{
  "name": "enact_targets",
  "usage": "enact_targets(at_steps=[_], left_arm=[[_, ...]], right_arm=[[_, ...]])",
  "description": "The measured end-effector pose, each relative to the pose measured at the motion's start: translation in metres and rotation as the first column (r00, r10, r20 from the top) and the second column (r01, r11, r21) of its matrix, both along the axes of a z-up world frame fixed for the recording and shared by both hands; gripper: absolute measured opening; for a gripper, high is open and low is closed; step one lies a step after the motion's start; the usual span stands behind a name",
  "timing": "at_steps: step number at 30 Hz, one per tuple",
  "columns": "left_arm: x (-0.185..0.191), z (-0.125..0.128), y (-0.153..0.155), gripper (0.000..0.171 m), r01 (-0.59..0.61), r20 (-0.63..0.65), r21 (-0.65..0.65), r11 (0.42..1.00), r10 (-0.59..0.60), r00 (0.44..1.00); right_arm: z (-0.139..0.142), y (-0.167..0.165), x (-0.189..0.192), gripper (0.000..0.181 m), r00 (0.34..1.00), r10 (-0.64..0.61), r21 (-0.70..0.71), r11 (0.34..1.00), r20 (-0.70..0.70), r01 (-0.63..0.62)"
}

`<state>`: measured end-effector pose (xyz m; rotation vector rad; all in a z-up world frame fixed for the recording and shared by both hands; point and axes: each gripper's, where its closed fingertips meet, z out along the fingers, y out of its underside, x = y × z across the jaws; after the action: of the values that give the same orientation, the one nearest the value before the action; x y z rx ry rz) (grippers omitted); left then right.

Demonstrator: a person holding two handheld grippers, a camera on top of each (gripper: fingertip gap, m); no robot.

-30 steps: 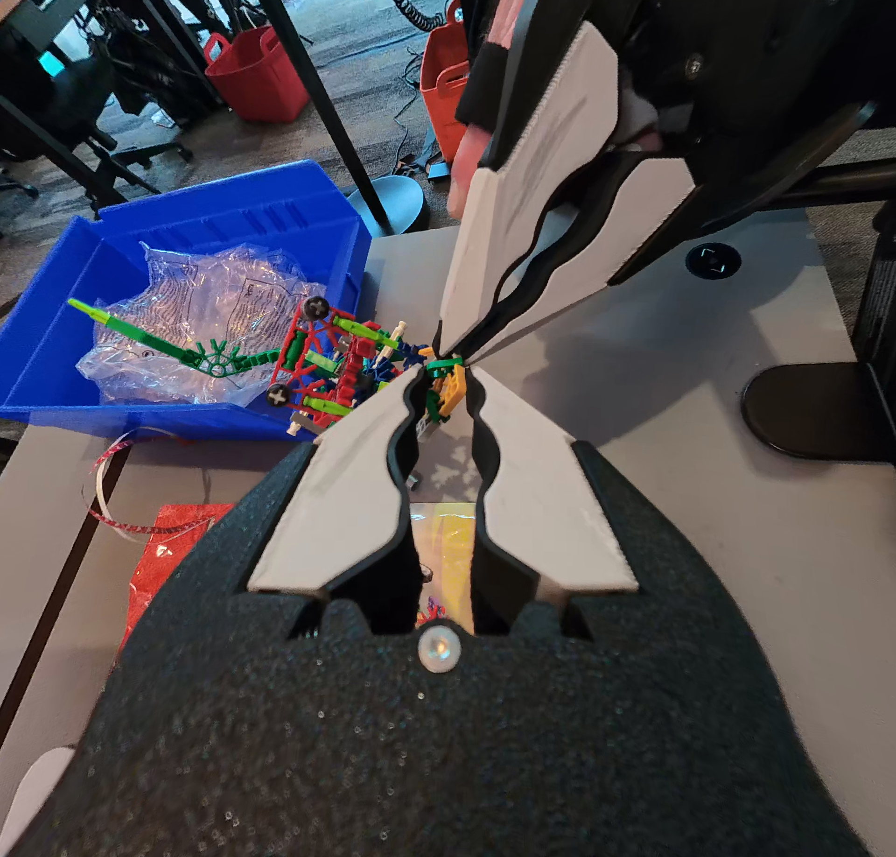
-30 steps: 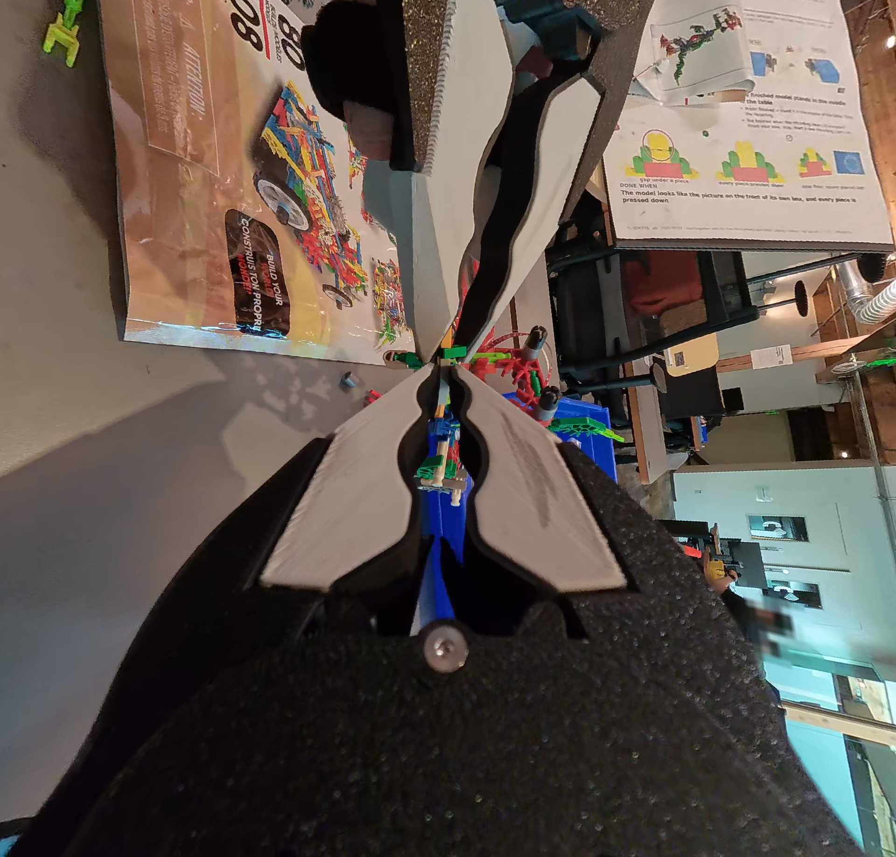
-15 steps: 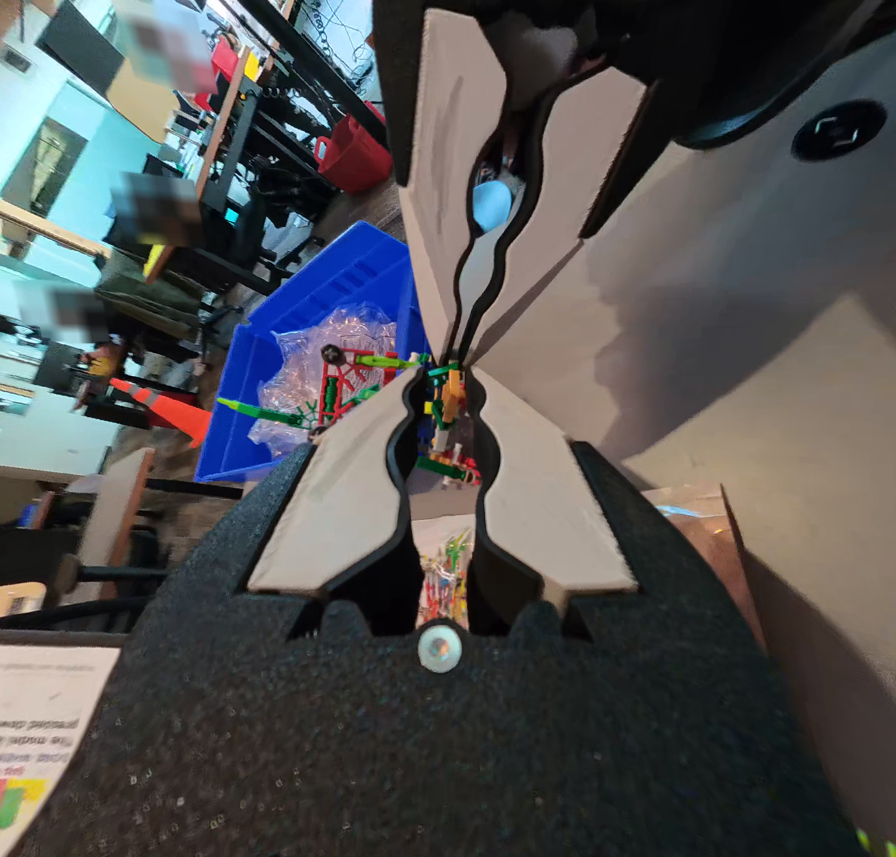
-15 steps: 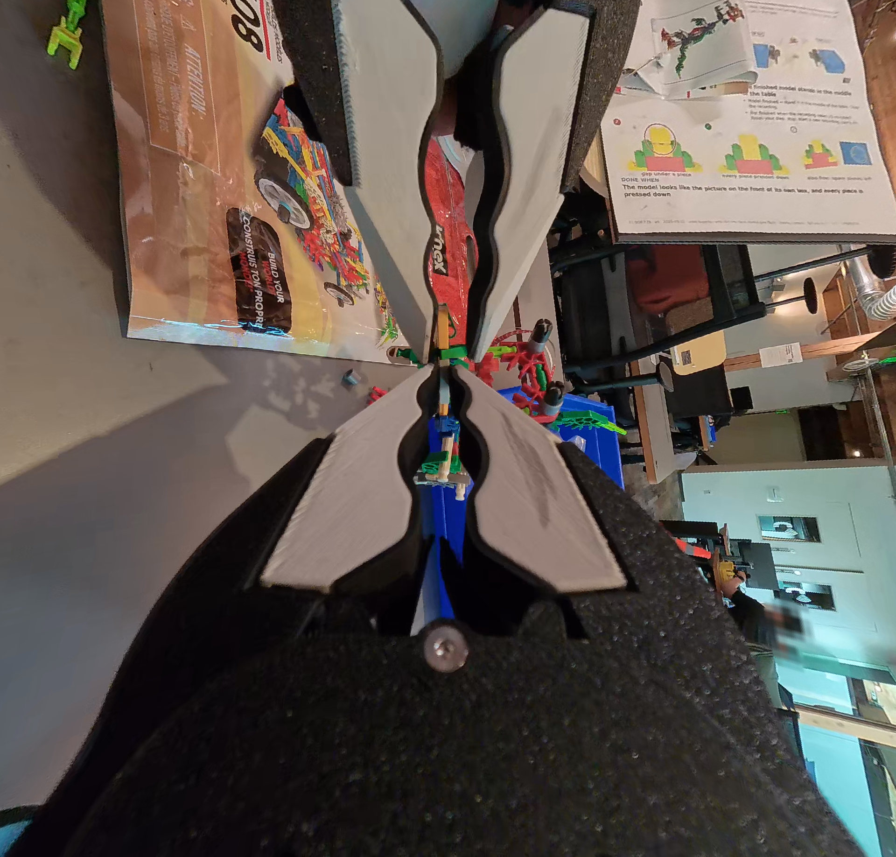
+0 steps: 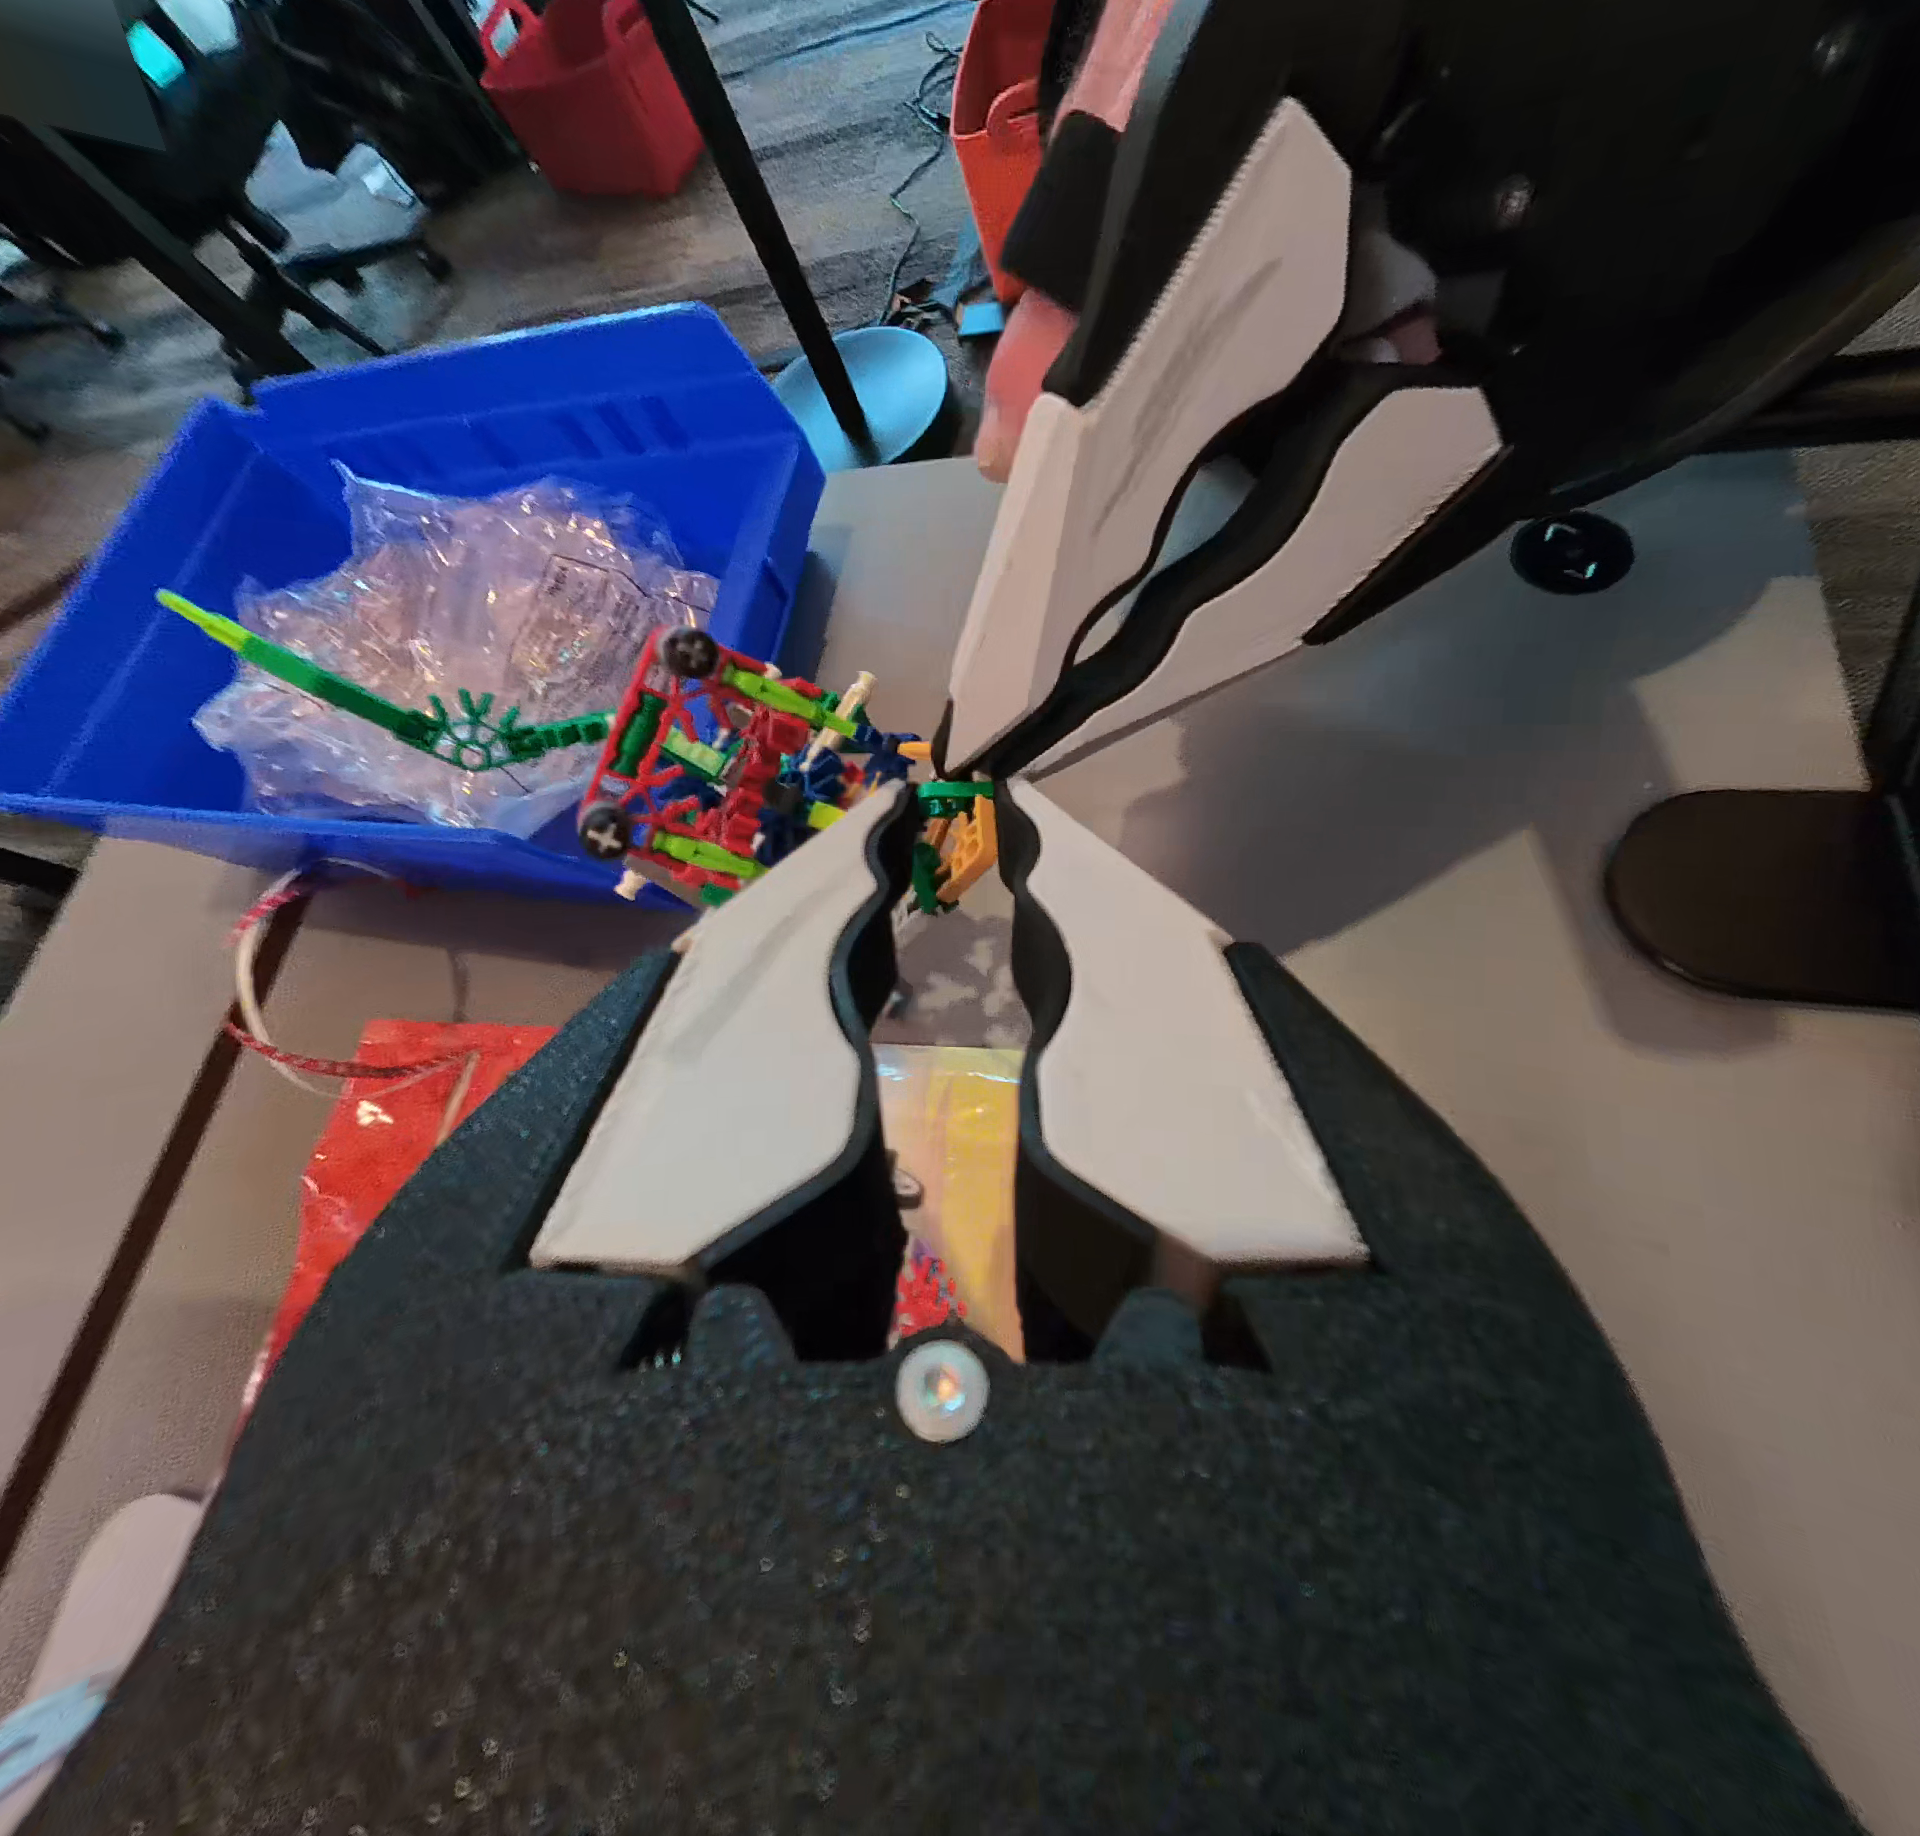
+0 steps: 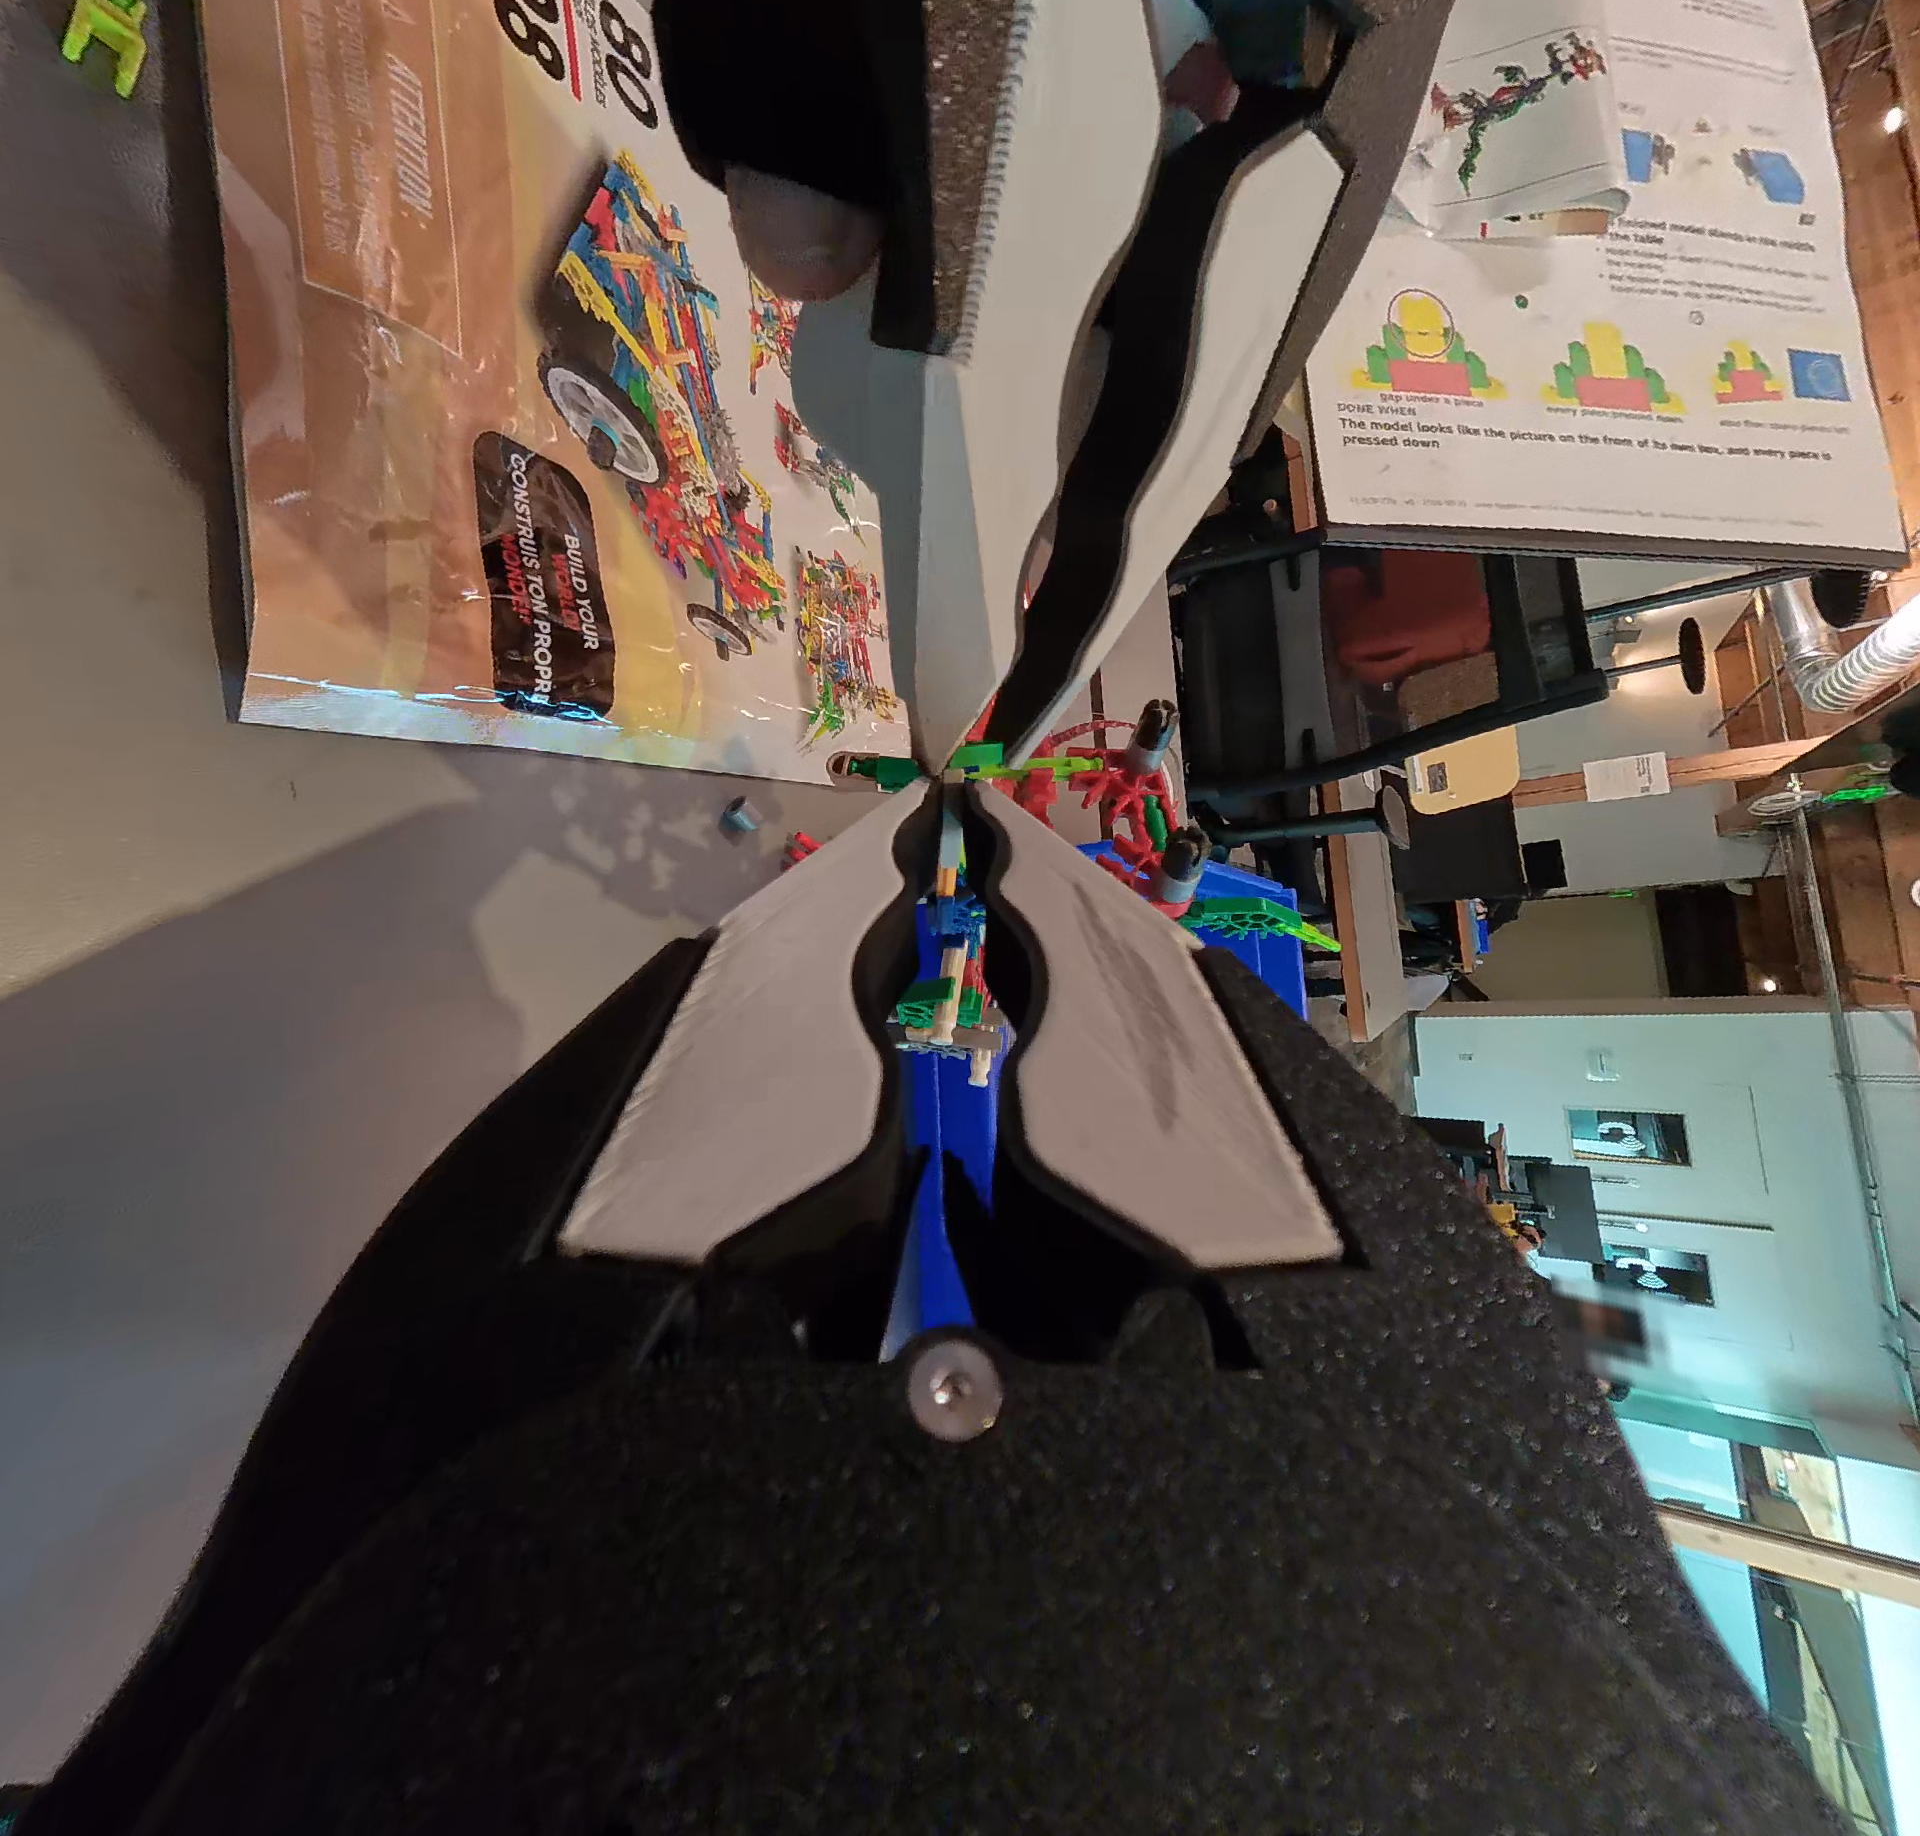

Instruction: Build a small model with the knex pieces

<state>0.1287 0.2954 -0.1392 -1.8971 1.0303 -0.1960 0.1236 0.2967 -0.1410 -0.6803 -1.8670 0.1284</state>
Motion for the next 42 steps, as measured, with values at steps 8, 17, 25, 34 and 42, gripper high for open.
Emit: enact_targets(at_steps=[8,17,25,34,42], left_arm=[[0.000,-0.002,-0.001,0.013,0.023,0.186,-0.168,0.986,0.009,0.983],[0.001,-0.001,0.005,0.012,0.012,-0.011,0.058,0.998,-0.011,1.000],[0.002,0.000,0.005,0.012,0.087,-0.227,0.241,0.967,-0.031,0.973],[0.000,-0.001,0.004,0.012,0.226,-0.488,0.391,0.892,-0.008,0.873],[-0.015,-0.010,-0.007,0.025,0.309,-0.300,0.125,0.943,-0.261,0.918]], right_arm=[[0.000,0.001,-0.002,0.001,1.000,-0.007,0.039,0.999,0.000,0.007],[0.000,0.004,-0.001,0.001,1.000,-0.015,0.036,0.999,-0.001,0.015],[-0.001,0.004,0.000,0.001,1.000,-0.017,0.061,0.998,0.003,0.016],[-0.002,0.003,-0.001,0.001,1.000,-0.013,0.078,0.997,0.005,0.012],[-0.004,-0.006,0.001,0.001,0.999,0.046,0.087,0.995,0.022,-0.048]])
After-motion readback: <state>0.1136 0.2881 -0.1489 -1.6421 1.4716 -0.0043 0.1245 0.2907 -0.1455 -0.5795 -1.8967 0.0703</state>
